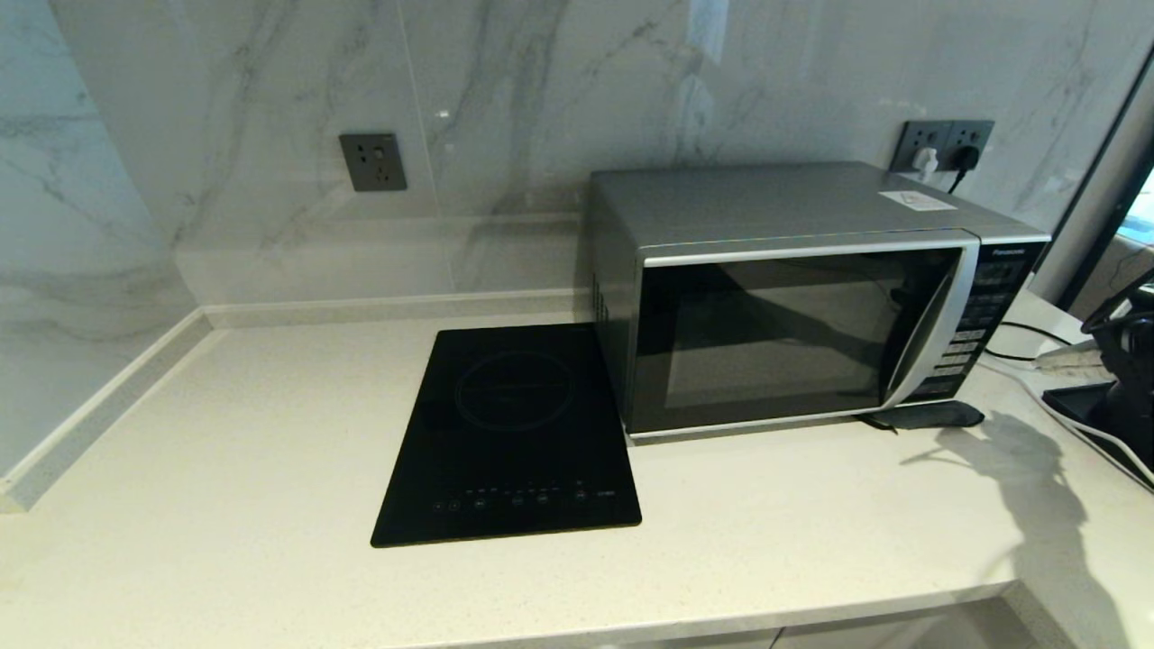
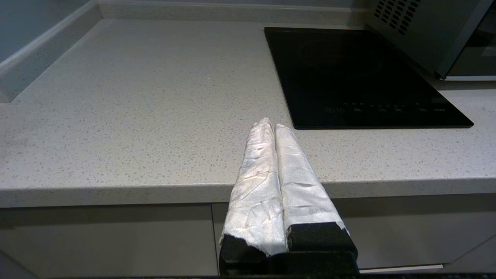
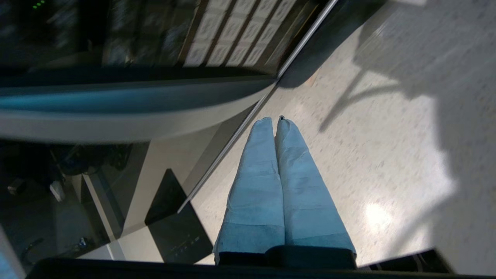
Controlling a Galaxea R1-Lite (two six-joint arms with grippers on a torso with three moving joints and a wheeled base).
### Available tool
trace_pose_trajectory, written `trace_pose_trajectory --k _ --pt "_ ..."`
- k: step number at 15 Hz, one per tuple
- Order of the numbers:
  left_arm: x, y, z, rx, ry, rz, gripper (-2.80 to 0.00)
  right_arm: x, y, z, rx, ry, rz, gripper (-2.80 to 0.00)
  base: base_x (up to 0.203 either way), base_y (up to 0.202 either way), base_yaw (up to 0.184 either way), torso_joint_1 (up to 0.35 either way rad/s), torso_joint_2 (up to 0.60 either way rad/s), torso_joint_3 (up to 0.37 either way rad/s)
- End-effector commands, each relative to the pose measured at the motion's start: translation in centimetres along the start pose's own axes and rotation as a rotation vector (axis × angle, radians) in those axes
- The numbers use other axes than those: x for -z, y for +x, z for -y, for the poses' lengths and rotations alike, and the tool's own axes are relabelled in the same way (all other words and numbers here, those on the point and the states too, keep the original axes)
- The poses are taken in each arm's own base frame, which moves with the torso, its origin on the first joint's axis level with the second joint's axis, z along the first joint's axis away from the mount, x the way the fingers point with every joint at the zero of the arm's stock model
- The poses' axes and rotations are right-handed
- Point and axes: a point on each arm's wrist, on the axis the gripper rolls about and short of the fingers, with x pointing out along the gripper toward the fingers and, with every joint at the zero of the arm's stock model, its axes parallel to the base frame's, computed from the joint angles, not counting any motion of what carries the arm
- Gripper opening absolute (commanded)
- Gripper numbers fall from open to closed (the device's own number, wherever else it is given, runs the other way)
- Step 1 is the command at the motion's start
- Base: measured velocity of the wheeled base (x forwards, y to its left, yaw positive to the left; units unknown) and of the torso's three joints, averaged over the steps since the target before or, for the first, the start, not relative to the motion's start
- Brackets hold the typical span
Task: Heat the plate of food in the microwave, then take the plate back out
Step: Open the microwave oven
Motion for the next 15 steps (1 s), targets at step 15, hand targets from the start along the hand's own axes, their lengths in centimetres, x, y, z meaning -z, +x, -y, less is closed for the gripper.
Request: trace_pose_trajectory --k 15 --pt "0.0 0.0 0.0 -0.001 0.0 -0.001 -2.8 -2.6 13.1 6.7 -0.055 -0.051 -0.043 -2.8 0.0 0.0 0.0 0.0 0.0 0.0"
